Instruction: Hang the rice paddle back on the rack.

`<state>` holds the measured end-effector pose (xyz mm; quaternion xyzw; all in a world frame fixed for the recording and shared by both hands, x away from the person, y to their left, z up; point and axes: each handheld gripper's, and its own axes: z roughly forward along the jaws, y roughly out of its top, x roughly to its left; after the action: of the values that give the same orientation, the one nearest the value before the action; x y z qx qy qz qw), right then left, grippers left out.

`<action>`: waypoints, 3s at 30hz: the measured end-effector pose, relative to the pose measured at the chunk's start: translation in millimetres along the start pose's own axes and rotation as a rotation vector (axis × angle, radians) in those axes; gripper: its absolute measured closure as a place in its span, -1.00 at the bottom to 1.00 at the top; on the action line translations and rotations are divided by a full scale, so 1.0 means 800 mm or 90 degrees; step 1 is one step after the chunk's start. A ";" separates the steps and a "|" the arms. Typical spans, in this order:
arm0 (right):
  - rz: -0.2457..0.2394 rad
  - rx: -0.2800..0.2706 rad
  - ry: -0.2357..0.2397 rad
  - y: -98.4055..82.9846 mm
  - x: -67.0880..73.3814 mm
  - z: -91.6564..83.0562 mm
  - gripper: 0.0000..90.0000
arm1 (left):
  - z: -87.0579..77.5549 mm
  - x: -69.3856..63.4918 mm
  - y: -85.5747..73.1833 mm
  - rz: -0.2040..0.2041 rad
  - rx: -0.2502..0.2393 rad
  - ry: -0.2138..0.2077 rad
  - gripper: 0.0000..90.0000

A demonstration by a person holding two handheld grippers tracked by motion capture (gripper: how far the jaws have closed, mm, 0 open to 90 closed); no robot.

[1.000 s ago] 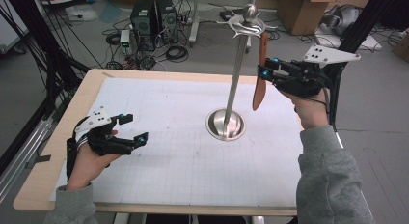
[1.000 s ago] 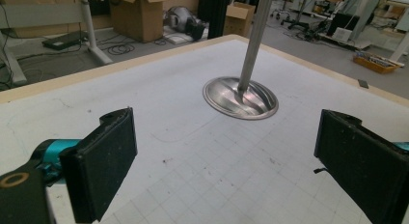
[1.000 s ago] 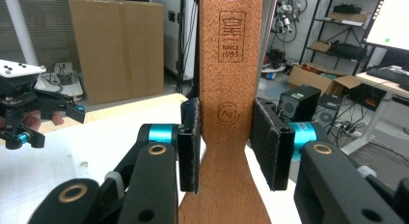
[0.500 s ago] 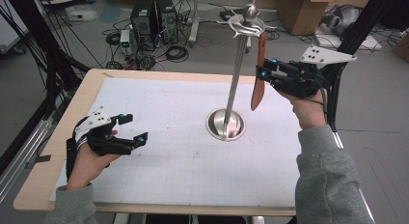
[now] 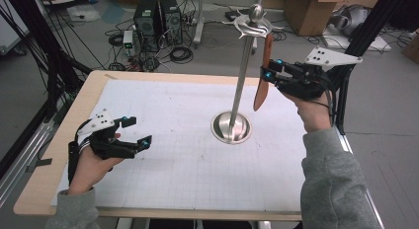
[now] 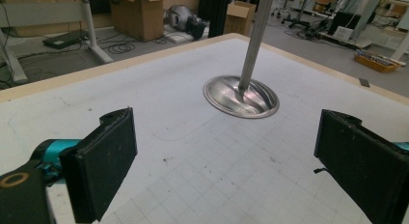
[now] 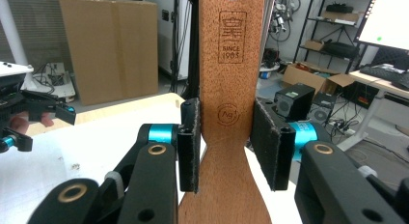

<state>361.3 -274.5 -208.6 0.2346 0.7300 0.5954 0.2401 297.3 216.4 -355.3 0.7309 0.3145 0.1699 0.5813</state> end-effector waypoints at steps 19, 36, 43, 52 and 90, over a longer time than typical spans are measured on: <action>0.012 -0.004 -0.006 -0.008 0.005 0.010 0.06 | 0.001 -0.001 0.001 0.004 0.002 -0.002 -0.82; 0.013 -0.009 -0.001 -0.038 0.013 0.006 -0.68 | 0.003 -0.002 0.001 0.004 0.000 -0.005 -0.82; 0.010 -0.019 0.011 -0.049 0.014 -0.002 -0.69 | 0.004 -0.003 0.001 0.004 -0.007 -0.005 -0.82; 0.033 0.002 0.017 -0.090 0.014 -0.005 -0.70 | 0.013 -0.008 -0.001 0.011 0.003 -0.008 -0.82; 0.063 0.028 -0.060 -0.188 0.011 -0.060 -0.70 | 0.008 0.003 -0.016 -0.001 -0.025 0.021 -0.82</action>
<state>316.0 -332.8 -348.7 0.3035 0.7185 0.5784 0.2388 299.9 215.3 -369.1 0.7161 0.3212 0.1875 0.5907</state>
